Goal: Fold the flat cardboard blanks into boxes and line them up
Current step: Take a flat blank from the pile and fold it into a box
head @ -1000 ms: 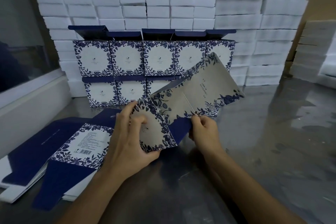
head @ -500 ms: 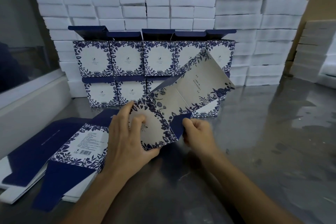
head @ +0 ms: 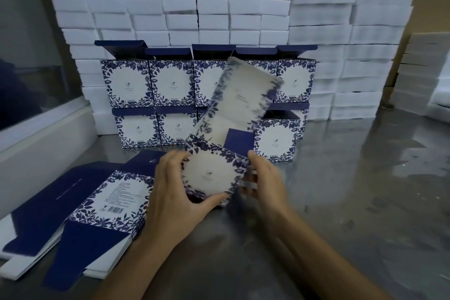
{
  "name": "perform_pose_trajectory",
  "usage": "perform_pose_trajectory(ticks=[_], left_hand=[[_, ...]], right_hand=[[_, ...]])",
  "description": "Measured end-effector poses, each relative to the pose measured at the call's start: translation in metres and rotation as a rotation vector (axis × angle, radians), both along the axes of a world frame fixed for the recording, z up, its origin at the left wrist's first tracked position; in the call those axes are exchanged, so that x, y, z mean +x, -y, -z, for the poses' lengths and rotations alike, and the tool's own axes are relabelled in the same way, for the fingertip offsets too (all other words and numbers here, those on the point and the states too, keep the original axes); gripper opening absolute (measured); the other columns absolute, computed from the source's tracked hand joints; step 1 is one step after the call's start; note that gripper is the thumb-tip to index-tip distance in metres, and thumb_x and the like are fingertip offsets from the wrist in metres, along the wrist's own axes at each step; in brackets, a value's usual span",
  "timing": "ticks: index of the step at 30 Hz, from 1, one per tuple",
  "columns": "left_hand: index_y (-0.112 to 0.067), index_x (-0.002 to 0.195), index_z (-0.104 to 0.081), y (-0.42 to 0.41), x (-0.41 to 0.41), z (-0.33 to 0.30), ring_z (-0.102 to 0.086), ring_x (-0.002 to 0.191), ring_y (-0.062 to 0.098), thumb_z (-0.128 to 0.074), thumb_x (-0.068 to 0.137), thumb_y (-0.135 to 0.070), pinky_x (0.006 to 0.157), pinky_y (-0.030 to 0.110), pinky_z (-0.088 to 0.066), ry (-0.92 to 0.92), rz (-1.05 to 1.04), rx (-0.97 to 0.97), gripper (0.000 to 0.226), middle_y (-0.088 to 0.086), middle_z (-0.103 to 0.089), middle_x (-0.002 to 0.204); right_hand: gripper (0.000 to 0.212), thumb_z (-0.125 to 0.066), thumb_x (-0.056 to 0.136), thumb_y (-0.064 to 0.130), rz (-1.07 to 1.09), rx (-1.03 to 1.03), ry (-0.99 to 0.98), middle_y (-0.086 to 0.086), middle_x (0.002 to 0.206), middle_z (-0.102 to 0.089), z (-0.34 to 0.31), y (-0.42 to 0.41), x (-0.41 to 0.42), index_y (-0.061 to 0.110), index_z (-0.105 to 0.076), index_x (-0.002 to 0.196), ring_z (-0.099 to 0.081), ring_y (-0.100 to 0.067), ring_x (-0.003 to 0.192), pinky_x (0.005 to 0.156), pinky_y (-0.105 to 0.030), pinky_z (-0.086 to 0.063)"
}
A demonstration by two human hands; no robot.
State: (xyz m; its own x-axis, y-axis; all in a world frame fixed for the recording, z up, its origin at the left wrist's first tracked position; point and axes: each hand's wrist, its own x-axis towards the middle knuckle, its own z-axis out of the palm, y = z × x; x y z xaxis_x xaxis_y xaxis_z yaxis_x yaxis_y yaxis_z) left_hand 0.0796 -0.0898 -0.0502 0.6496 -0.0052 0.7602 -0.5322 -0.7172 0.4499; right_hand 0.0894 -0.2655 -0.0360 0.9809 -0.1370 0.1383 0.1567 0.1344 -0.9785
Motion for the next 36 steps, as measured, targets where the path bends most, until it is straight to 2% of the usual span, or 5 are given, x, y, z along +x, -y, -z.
perform_pose_trajectory(ticks=[7,14,20,27,36], left_hand=[[-0.048,0.152,-0.012,0.003,0.004,0.01,-0.062,0.082,0.006,-0.062,0.071,-0.077,0.07,0.032,-0.055,-0.102,0.201,-0.076,0.1,-0.018,-0.057,0.091],[-0.046,0.128,-0.043,0.002,0.004,0.011,-0.064,0.081,0.008,-0.056,0.084,-0.07,0.069,0.029,-0.053,-0.06,0.279,-0.052,0.052,-0.015,-0.062,0.087],[-0.044,0.1,-0.045,0.012,-0.005,-0.002,-0.053,0.059,0.001,-0.047,0.094,-0.052,0.056,0.014,-0.042,-0.118,0.365,-0.437,0.01,-0.014,-0.059,0.07],[-0.005,0.069,-0.058,-0.005,0.015,0.004,-0.06,0.064,0.024,-0.051,0.096,-0.051,0.066,0.042,-0.052,-0.517,0.161,-0.837,0.054,0.007,-0.061,0.061],[-0.016,0.042,-0.043,-0.003,0.015,0.004,-0.046,0.038,0.021,-0.055,0.098,-0.033,0.039,0.028,-0.043,-0.605,0.18,-0.9,0.06,0.009,-0.041,0.042]], right_hand=[[0.038,-0.054,0.072,0.072,0.064,0.017,0.041,0.017,0.093,-0.072,-0.004,0.007,0.006,0.04,-0.062,0.09,-0.069,0.0,0.089,0.08,-0.035,-0.049],[0.045,-0.046,0.065,0.087,0.037,-0.105,0.089,0.032,0.101,-0.064,-0.015,0.009,0.001,0.056,-0.05,0.098,-0.06,0.013,0.097,0.089,-0.031,-0.045],[0.039,-0.055,0.075,0.067,0.141,-0.102,0.266,-0.005,0.099,-0.068,-0.021,0.007,-0.007,0.035,-0.057,0.097,-0.062,-0.017,0.087,0.082,-0.044,-0.052],[0.037,-0.051,0.085,0.064,0.257,-0.339,0.446,0.005,0.099,-0.063,-0.015,0.005,-0.013,0.033,-0.057,0.105,-0.054,-0.018,0.089,0.085,-0.05,-0.049],[0.042,-0.058,0.083,0.065,0.336,-0.481,0.537,0.019,0.109,-0.058,-0.011,0.002,-0.014,0.033,-0.056,0.111,-0.055,-0.011,0.111,0.095,-0.034,-0.045]])
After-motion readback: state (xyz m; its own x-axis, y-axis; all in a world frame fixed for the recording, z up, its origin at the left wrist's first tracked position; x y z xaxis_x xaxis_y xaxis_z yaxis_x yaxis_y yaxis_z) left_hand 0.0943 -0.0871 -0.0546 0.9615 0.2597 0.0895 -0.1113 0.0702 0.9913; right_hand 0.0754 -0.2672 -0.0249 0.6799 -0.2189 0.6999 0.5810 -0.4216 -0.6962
